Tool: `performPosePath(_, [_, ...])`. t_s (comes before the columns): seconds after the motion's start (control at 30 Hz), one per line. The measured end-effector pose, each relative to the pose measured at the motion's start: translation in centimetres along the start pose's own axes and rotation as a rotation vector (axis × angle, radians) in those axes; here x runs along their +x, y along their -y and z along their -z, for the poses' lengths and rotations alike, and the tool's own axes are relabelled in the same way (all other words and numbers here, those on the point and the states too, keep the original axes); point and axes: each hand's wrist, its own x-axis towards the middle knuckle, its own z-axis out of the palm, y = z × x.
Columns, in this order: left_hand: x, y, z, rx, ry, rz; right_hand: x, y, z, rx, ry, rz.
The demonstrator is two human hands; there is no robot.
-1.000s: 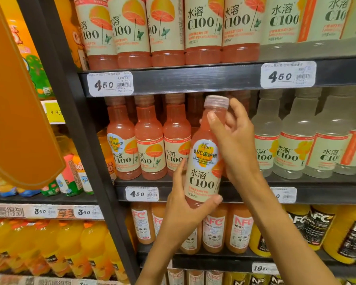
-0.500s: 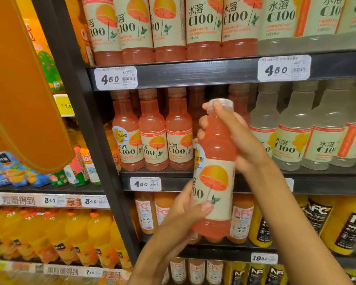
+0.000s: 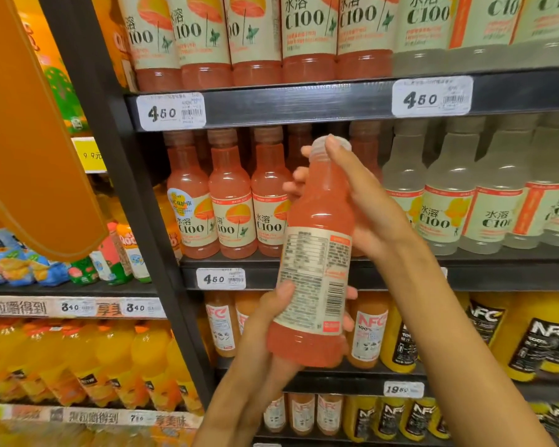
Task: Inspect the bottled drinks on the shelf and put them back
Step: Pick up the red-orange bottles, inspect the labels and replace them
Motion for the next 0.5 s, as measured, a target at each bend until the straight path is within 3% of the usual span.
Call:
performPosePath(0.1, [0.0, 0.3, 0.0, -0.030, 0.016, 0.037, -0.1, -0.2, -0.5, 0.077, 0.019, 0.003])
performPosePath(0.23, [-0.3, -1.2, 1.6, 0.355, -0.212, 0.007, -0.6, 0.3, -0.6, -0.043, -0.100, 0.092])
performPosePath(0.37, [0.0, -1.2, 0.7, 0.644, -0.227, -0.057, -1.1, 0.1, -1.5, -0.189, -0.274, 0.162])
performPosePath(0.5, [0.1, -0.5, 0.2, 0.638, -0.347, -0.120, -1.3, -0.1, -1.6, -0.211, -0.265, 0.160])
